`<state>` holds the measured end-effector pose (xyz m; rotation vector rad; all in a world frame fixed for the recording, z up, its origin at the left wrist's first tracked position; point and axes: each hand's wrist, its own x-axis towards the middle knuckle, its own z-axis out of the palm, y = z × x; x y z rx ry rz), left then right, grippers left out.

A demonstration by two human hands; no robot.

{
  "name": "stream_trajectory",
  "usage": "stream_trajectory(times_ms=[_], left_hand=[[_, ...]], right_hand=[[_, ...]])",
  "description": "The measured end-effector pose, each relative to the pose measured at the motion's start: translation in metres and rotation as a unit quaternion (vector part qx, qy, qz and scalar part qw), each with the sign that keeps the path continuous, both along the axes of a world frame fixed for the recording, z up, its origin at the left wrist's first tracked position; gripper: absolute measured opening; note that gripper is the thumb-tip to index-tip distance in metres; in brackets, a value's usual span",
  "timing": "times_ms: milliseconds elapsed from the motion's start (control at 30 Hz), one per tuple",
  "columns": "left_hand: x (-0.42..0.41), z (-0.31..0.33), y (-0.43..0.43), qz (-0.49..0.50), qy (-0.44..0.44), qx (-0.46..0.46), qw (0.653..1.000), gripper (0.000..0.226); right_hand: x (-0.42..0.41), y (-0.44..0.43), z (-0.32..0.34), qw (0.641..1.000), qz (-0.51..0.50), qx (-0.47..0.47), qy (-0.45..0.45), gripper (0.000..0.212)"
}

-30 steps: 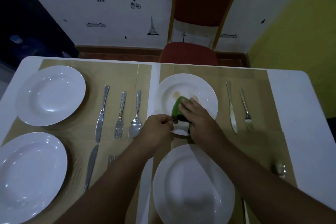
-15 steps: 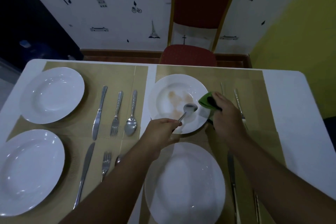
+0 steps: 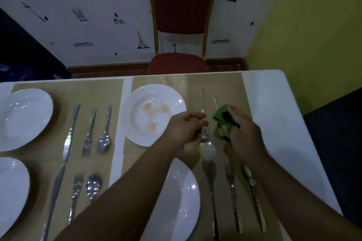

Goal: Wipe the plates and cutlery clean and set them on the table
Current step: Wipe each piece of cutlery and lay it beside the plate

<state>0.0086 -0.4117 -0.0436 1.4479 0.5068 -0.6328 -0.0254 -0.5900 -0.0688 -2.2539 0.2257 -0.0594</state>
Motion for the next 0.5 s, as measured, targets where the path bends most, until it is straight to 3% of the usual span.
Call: stream_trajectory(times_ms=[133,300,500], left_hand=[[0.015,-0.017,-0.051,-0.044,-0.041,0.095,0.994,0.027],[0.038,-0.042,-0.096,-0.108,-0.116,0.161,0.974,0.019],[0.067,-0.063,-0.130,-0.149,-0.145,0.248,0.946,0.009]], right_hand=[[-0.007,-0.036,-0.010,1.000,0.000,-0.018,0.019,0.065],[-0.006,-0.067,-0.026,0.999,-0.014,-0.014,0.038,0.060],[0.001,-0.091,-0.039,0.999,-0.026,-0.015,0.040,0.063]])
